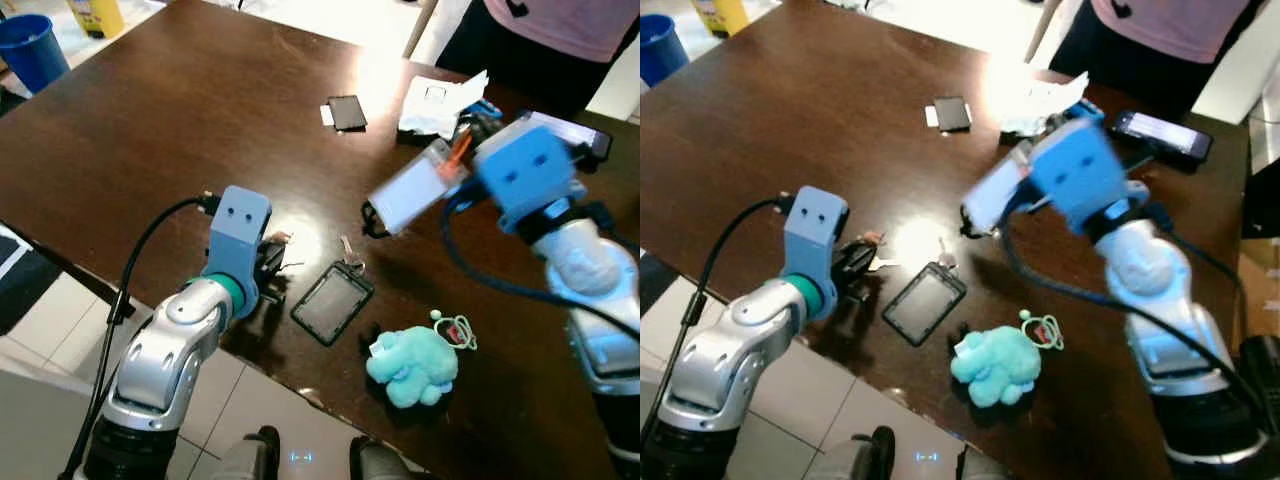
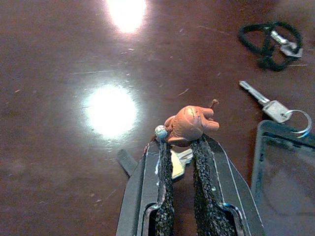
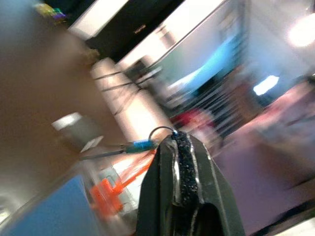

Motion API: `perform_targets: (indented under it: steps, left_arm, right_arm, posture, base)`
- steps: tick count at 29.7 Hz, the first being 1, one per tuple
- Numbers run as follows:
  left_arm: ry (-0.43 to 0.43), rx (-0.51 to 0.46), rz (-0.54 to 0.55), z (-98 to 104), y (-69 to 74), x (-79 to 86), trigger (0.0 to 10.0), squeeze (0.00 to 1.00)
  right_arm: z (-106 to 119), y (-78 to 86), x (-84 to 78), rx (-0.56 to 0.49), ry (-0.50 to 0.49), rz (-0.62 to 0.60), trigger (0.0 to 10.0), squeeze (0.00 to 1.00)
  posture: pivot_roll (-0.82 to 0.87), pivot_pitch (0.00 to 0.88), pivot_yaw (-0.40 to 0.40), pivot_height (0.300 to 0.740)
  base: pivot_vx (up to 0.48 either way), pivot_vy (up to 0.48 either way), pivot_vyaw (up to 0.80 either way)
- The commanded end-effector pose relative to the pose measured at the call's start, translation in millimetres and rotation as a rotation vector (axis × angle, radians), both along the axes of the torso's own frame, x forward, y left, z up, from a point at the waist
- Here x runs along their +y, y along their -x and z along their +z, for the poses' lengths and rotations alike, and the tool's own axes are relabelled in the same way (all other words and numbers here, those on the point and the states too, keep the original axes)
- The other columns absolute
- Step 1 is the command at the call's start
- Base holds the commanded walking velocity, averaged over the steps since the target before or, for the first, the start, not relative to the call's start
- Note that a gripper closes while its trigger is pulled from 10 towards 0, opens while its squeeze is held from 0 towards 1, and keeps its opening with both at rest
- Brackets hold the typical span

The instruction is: Hang keys on a hook

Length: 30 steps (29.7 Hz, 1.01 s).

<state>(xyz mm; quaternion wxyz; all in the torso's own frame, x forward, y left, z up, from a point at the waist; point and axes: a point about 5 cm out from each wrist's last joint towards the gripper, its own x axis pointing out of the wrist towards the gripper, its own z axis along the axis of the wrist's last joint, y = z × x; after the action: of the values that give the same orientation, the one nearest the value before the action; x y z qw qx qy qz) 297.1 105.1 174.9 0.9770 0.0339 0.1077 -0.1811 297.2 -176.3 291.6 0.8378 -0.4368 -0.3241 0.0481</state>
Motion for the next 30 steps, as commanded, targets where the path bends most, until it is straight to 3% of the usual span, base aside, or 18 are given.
perform_targets:
  steps: [1,4,7,9,15,17,22,26,30]
  left_arm:
    - [0.000,0.020,0.002,-5.7,2.2,0.8,10.0,0.00]
    - [0.000,0.022,0.001,-5.7,2.3,0.3,10.0,0.00]
    - [0.000,0.022,0.001,-5.5,2.3,0.4,10.0,0.00]
    - [-0.002,0.024,0.002,-6.1,2.3,0.6,10.0,0.00]
    - [-0.004,0.027,0.000,-6.5,2.6,0.5,10.0,0.00]
    - [-0.005,0.029,0.001,-6.9,3.4,0.5,10.0,0.00]
    - [-0.006,0.032,0.003,-7.6,4.1,1.2,10.0,0.00]
    - [-0.008,0.035,0.006,-8.2,5.0,2.4,10.0,0.00]
    - [-0.009,0.036,0.007,-8.2,5.4,2.5,10.0,0.00]
  right_arm:
    - [13.8,5.6,-3.3,-0.157,0.025,-0.046,10.0,0.00]
    - [20.7,4.3,-14.6,-0.253,-0.050,-0.150,10.0,0.00]
    - [22.7,4.3,-18.4,-0.277,-0.090,-0.184,10.0,0.00]
    - [30.6,6.1,-31.7,-0.361,-0.211,-0.295,10.0,0.00]
    - [33.5,6.6,-44.6,-0.414,-0.323,-0.387,10.0,0.00]
    - [22.8,3.1,-54.5,-0.402,-0.424,-0.440,10.0,0.00]
    - [9.3,-1.2,-57.3,-0.361,-0.442,-0.468,10.0,0.00]
    - [-13.7,-11.1,-48.9,-0.218,-0.453,-0.428,10.0,0.00]
    - [-20.8,-14.1,-42.9,-0.153,-0.492,-0.390,10.0,0.00]
  posture:
    - [-0.01,0.151,0.102,0.740]
    - [-0.01,0.156,0.104,0.740]
    - [-0.01,0.159,0.106,0.740]
    - [-0.01,0.162,0.108,0.740]
    - [-0.01,0.164,0.111,0.740]
    - [0.00,0.167,0.111,0.740]
    - [0.00,0.169,0.112,0.740]
    - [0.01,0.174,0.113,0.740]
    - [0.01,0.177,0.113,0.740]
  base:
    - [0.000,0.000,0.00]
    - [0.000,0.000,0.00]
    - [0.000,0.000,0.00]
    - [0.000,0.000,0.00]
    - [0.000,0.000,0.00]
    - [0.000,0.000,0.00]
    - [0.000,0.000,0.00]
    - [0.000,0.000,0.00]
    - [0.000,0.000,0.00]
